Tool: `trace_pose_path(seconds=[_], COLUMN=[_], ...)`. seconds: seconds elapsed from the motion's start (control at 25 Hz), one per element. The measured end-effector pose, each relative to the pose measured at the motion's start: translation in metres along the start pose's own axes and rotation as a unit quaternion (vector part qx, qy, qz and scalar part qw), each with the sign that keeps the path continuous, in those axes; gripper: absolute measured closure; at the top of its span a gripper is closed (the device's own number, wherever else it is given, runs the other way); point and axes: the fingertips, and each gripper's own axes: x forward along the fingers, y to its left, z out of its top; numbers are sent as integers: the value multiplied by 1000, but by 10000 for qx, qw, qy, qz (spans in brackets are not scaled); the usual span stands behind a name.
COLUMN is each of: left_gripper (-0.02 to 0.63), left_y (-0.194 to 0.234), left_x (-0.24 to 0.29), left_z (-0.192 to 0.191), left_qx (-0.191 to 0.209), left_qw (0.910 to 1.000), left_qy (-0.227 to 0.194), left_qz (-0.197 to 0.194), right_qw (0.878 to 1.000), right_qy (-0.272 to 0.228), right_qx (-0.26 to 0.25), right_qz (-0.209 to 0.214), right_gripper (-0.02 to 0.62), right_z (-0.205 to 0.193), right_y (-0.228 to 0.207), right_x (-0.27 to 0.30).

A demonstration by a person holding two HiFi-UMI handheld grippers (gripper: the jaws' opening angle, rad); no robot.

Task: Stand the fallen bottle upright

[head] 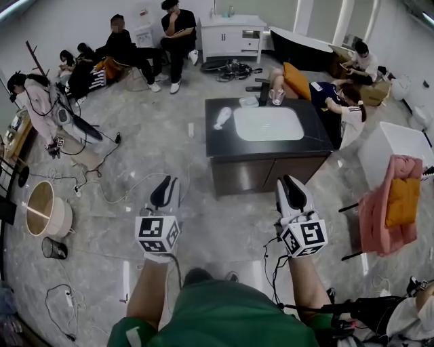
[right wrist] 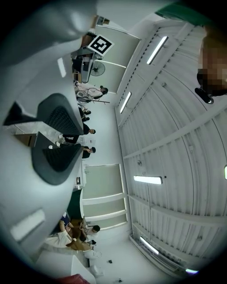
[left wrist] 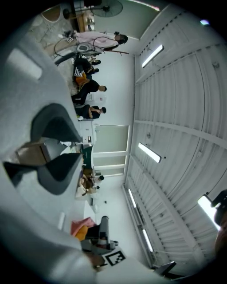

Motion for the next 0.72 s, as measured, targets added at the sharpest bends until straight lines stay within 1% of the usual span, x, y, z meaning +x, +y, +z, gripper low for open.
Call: trace_pose_path(seconds=[0.2, 0.32, 0.44, 0.56, 0.72], left_gripper=[532, 532, 532, 532, 532], left_y=[2, 8, 16, 36, 74], left_x=[9, 26, 46, 73, 111], left_z=[-2, -7, -14, -19, -23], left_qx=[51, 28, -21, -74, -143], left_qw=[9999, 9999, 9999, 9999, 9998], left_qy=[64, 109, 142, 138, 125], left_qz=[82, 68, 14, -28, -85], right_qw=[9999, 9998, 9998, 9997, 9996], right_qy=[-88, -38, 42, 130, 196], right_qx=[101, 204, 196, 184, 162], right_qz=[33, 33, 10, -45, -146], right_gripper=[523, 523, 523, 523, 523], right_z=[-3, -13, -22, -30, -36], right_y=[-13, -21, -26, -29, -31], right_x=[9, 25, 41, 69, 116])
